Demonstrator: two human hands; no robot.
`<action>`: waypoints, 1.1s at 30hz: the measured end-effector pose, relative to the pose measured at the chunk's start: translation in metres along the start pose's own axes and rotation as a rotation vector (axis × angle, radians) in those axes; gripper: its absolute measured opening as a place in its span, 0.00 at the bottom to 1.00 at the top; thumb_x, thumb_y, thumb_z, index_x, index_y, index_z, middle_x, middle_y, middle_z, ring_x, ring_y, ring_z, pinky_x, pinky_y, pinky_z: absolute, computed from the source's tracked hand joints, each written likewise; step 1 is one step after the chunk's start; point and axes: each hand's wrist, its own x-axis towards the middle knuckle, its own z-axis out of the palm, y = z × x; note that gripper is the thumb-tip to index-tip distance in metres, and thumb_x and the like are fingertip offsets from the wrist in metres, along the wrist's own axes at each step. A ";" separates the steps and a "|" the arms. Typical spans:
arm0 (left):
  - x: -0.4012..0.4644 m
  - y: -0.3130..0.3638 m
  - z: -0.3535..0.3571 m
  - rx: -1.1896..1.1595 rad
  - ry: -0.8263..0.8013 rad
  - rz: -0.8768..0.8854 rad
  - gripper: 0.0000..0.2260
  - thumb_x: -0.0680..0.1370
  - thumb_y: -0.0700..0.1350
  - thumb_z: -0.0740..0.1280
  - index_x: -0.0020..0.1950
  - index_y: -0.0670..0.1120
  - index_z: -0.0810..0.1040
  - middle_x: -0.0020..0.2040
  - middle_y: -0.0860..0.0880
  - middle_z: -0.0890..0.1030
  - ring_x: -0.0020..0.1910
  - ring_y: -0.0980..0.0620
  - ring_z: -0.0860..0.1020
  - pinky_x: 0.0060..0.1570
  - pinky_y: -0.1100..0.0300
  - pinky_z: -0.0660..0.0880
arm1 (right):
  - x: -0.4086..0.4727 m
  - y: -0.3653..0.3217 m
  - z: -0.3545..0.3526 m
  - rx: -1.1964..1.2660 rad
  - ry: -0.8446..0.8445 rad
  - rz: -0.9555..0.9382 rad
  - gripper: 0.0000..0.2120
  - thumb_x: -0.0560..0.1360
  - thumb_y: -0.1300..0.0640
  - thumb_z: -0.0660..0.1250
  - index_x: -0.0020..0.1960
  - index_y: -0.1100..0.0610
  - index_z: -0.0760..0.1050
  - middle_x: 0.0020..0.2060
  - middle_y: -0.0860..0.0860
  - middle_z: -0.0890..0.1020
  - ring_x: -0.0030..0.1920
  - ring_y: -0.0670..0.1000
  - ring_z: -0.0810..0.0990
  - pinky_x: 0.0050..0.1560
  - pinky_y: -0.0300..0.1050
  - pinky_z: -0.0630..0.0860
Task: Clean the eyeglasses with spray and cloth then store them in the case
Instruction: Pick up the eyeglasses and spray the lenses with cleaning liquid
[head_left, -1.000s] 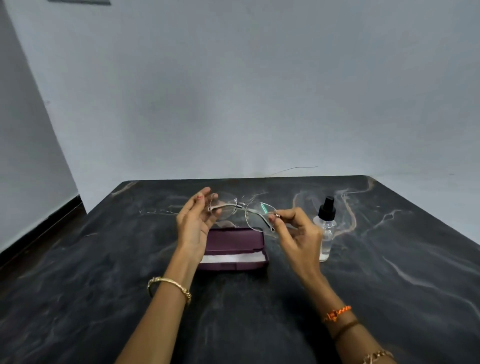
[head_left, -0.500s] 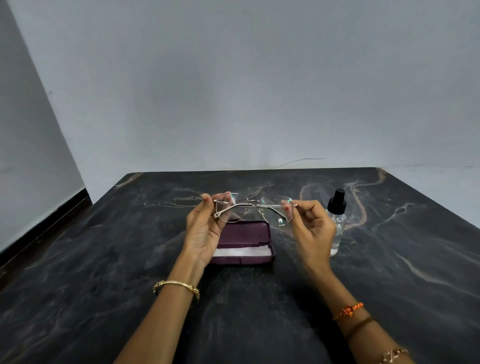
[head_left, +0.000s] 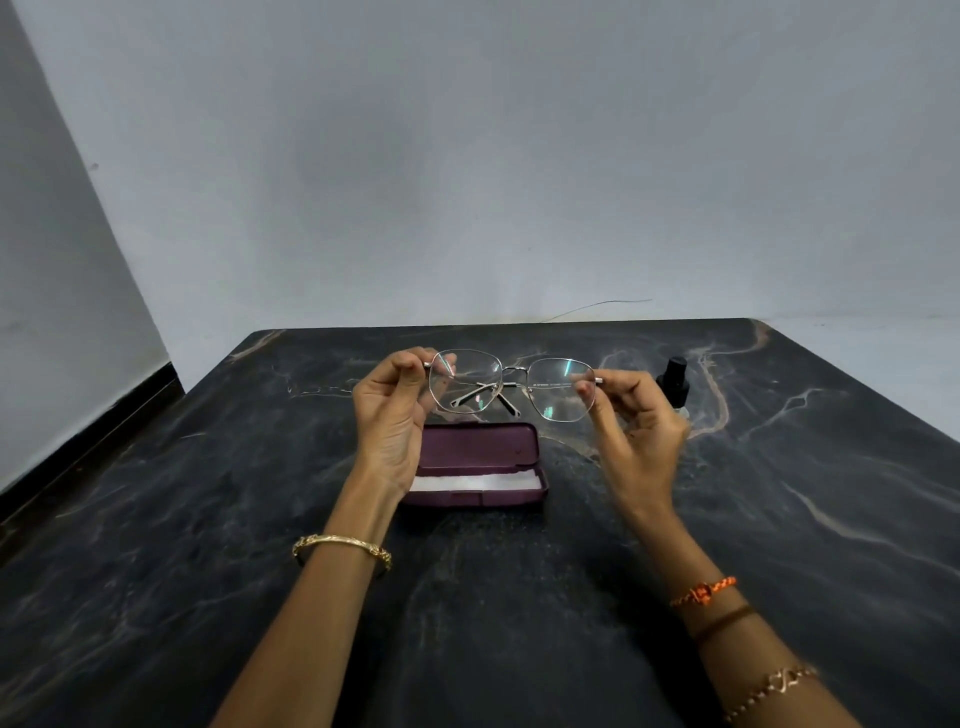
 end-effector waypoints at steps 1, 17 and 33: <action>0.000 0.001 0.000 0.016 0.007 0.016 0.18 0.51 0.56 0.79 0.31 0.47 0.80 0.30 0.53 0.80 0.34 0.57 0.79 0.47 0.59 0.80 | 0.000 0.000 0.000 -0.026 0.003 -0.027 0.10 0.70 0.68 0.68 0.49 0.57 0.75 0.41 0.44 0.80 0.43 0.39 0.81 0.45 0.32 0.78; -0.003 0.016 -0.004 0.615 -0.166 0.223 0.05 0.68 0.51 0.67 0.39 0.55 0.83 0.37 0.59 0.83 0.40 0.61 0.79 0.42 0.71 0.74 | 0.008 0.006 -0.012 -0.745 0.116 -0.541 0.06 0.67 0.69 0.71 0.45 0.68 0.80 0.33 0.59 0.84 0.31 0.54 0.81 0.39 0.38 0.74; -0.012 0.001 0.009 0.719 -0.144 0.284 0.04 0.70 0.45 0.66 0.39 0.53 0.80 0.36 0.54 0.82 0.41 0.57 0.80 0.45 0.65 0.78 | 0.017 0.010 -0.024 -0.887 0.264 -0.455 0.08 0.69 0.57 0.70 0.48 0.57 0.81 0.39 0.52 0.85 0.45 0.50 0.69 0.43 0.42 0.60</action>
